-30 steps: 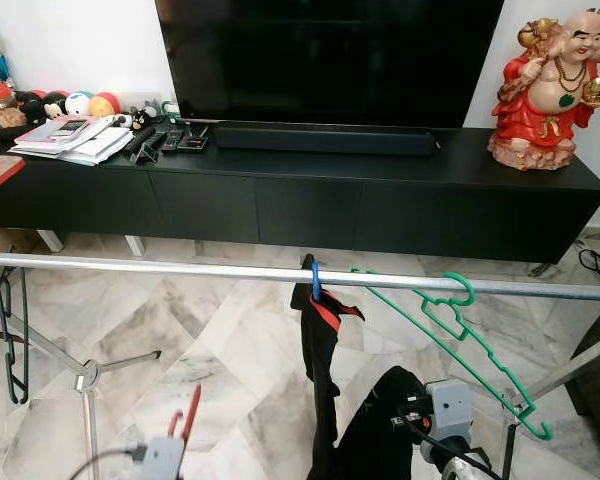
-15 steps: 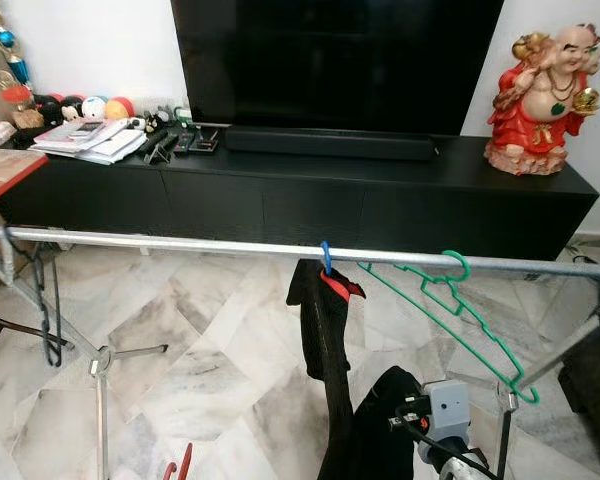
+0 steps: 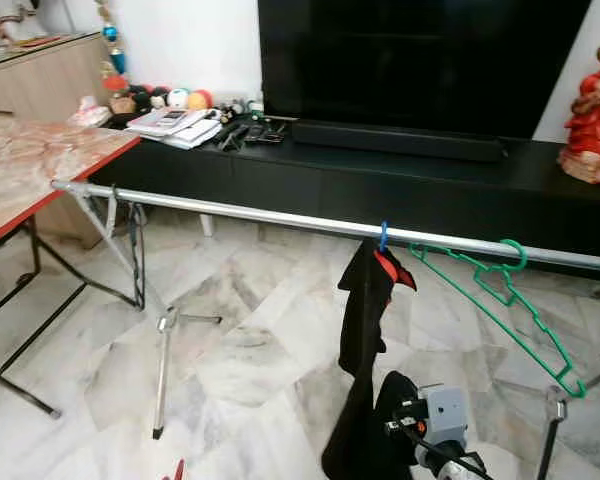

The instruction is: Hang hanger

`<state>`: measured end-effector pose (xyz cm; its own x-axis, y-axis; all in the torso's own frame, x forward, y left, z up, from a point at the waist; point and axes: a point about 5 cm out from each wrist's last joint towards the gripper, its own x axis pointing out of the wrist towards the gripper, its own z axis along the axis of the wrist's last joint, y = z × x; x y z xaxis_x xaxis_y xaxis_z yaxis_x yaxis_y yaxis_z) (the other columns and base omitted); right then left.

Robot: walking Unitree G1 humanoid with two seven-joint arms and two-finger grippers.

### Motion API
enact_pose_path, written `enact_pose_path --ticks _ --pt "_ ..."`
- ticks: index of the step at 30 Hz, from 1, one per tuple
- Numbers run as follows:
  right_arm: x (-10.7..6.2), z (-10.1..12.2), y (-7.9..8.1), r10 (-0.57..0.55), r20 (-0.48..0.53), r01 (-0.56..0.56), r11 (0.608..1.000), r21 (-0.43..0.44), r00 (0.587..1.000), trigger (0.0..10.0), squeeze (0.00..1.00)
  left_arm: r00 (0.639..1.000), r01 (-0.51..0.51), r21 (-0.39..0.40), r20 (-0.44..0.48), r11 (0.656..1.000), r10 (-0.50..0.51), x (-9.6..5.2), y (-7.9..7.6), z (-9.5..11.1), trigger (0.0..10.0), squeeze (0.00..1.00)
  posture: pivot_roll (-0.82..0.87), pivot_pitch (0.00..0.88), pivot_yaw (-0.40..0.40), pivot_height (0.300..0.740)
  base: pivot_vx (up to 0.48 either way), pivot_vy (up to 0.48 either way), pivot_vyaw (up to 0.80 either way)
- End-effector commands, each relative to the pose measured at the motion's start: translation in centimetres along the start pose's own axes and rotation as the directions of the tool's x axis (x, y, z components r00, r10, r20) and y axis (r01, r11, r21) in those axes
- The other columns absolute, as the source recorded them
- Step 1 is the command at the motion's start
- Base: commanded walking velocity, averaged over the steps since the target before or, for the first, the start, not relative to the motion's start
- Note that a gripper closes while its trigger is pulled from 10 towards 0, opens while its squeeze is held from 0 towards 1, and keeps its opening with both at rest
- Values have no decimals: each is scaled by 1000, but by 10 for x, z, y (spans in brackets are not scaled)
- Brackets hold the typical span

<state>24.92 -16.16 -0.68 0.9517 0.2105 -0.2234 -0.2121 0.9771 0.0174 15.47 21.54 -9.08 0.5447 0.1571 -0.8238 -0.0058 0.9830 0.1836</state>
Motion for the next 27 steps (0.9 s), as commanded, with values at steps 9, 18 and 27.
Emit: enact_pose_path --ticks 9,18,27 --pt "0 3 -2 -4 16 4 1000 -9 1000 10000 0 1000 10 -19 -20 1000 -10 -1 -3 -5 10000 0 89 28 -9 740 0 0 0" --pt "0 0 -3 -4 -2 4 1000 -10 1000 10000 0 999 14 -21 -43 1000 -14 -2 -3 -11 10000 0 90 35 -11 740 0 277 0" --pt "0 -1 -3 -6 -9 6 1000 -10 1000 10000 0 998 9 -25 -59 1000 -10 -3 0 -16 10000 0 90 39 -10 740 0 277 0"
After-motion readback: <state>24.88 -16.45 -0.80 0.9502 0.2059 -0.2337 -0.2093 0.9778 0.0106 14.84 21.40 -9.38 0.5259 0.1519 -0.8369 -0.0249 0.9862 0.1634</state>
